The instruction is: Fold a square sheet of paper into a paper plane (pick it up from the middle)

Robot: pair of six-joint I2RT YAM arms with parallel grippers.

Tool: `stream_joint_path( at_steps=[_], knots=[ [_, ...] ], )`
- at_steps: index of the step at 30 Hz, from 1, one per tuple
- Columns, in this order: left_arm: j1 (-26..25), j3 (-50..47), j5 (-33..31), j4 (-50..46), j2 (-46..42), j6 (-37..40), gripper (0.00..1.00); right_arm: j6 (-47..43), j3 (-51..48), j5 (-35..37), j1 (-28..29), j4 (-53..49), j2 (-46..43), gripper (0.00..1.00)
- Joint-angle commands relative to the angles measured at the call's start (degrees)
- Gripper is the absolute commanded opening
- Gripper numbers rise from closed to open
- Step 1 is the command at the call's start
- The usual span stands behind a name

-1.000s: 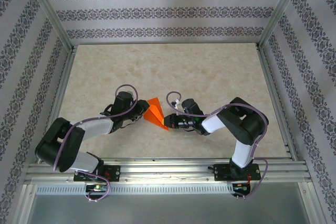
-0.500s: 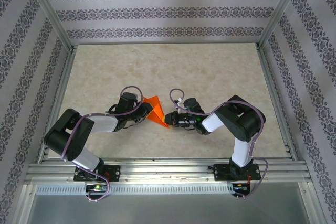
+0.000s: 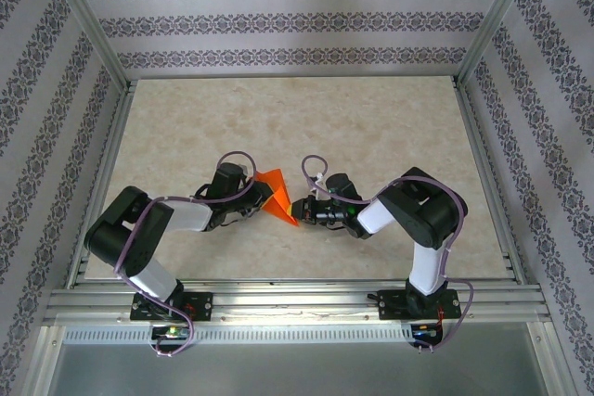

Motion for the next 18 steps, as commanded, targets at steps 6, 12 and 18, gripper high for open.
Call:
stream_joint_path(
  at_steps=[6, 12, 18],
  knots=[
    [-0.69, 3.43, 1.17, 2.57, 3.29, 2.02, 0.09, 0.8, -0.53, -1.01, -0.58, -0.36, 1.55, 0.0],
    [-0.71, 3.45, 0.87, 4.48, 5.68, 1.23, 0.09, 1.51, -0.45, -1.26, -0.78, 0.05, 2.06, 0.0],
    [-0.77, 3.57, 1.01, 6.14, 6.89, 0.67, 0.09, 1.69, -0.36, -1.48, -1.02, -0.14, 2.48, 0.0]
  ],
)
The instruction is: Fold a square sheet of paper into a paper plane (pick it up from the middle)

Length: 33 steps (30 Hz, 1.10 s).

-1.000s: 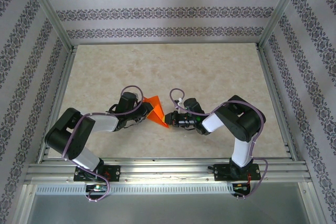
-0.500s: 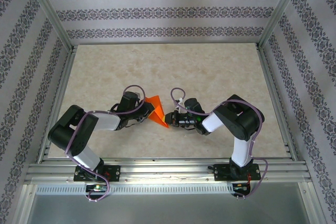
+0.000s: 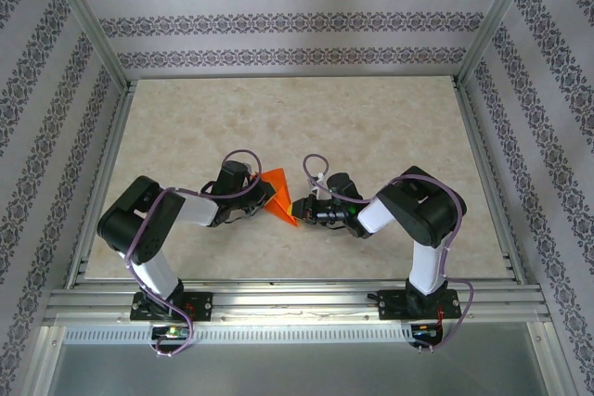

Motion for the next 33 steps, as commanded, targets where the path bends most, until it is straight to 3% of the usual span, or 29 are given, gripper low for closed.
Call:
stream_joint_path(
  at_steps=[1, 12, 20, 33],
  knots=[
    [-0.72, 1.24, 0.71, 3.48, 1.08, 0.23, 0.09, 0.17, -0.36, 0.01, -0.33, -1.13, 1.83, 0.0],
    [-1.05, 0.18, -0.25, 6.11, -0.09, 0.6, 0.13, 1.16, -1.84, 1.68, -0.38, -0.19, 1.15, 0.0],
    [-1.09, -1.0, -3.55, -2.36, -2.89, 1.6, 0.13, 0.41, -2.75, 2.98, -1.02, -1.38, -0.93, 0.0],
    [-1.51, -2.61, -3.31, -5.1, -3.19, 1.63, 0.11, 0.03, -4.24, 4.31, -1.18, -2.16, -2.23, 0.0]
  ],
)
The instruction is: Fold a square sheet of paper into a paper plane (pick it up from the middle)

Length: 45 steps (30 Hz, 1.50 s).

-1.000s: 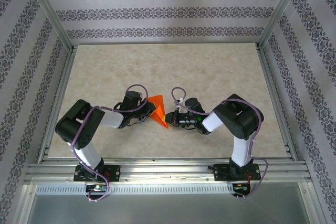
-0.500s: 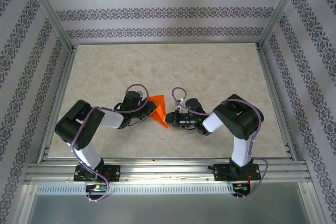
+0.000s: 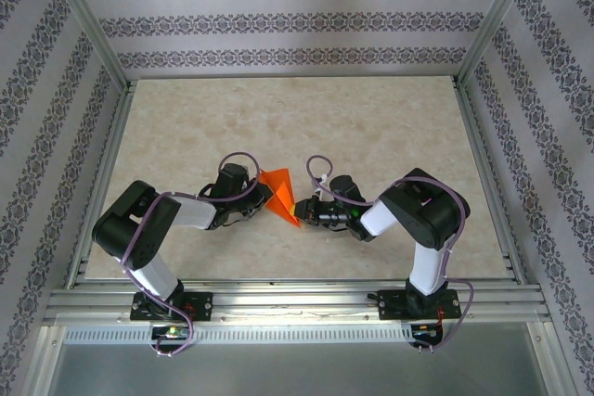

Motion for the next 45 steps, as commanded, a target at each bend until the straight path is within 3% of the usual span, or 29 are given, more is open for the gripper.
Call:
stream_joint_path(
  at_steps=[1, 16, 45],
  knots=[
    [-0.94, -1.24, -0.07, -2.54, -0.56, 0.82, 0.1, -1.11, -1.97, 2.11, -0.79, -3.24, -0.74, 0.0],
    [-2.66, -4.03, -4.42, -4.63, -4.5, -0.5, 0.08, -2.02, -2.05, 0.93, -0.69, -4.6, -1.69, 0.0],
    [-2.67, -6.42, -4.41, -5.38, -5.39, 0.13, 0.03, 0.34, -1.76, -0.92, -0.57, -2.81, -0.4, 0.0]
  ],
)
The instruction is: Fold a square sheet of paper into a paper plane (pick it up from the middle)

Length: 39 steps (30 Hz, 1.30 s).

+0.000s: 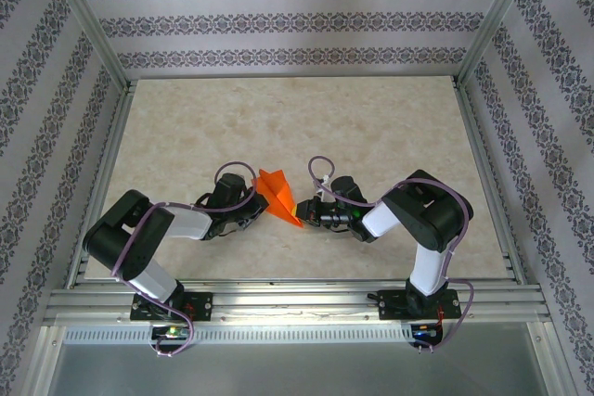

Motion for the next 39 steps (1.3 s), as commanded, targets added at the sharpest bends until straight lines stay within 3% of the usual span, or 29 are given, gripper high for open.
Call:
stream_joint_path(
  at_steps=[1, 16, 24, 39],
  knots=[
    [-0.75, -1.21, -1.36, -4.5, -0.98, 0.41, 0.03, 0.39, -1.11, -1.29, -0.59, -1.37, 0.96, 0.0],
    [-0.79, 4.61, 1.67, -5.47, -6.07, 7.81, 0.1, 0.25, -0.27, -1.95, -0.5, -2.53, 2.48, 0.0],
    [-0.76, 8.95, 7.13, 1.45, 1.97, 8.06, 0.09, 0.4, -0.2, -1.89, -0.56, -2.56, 2.74, 0.0],
    [-0.77, 10.81, 7.21, 4.0, 8.7, 7.08, 0.07, 1.03, -0.15, -2.05, -0.68, -2.23, 3.27, 0.0]
  ],
)
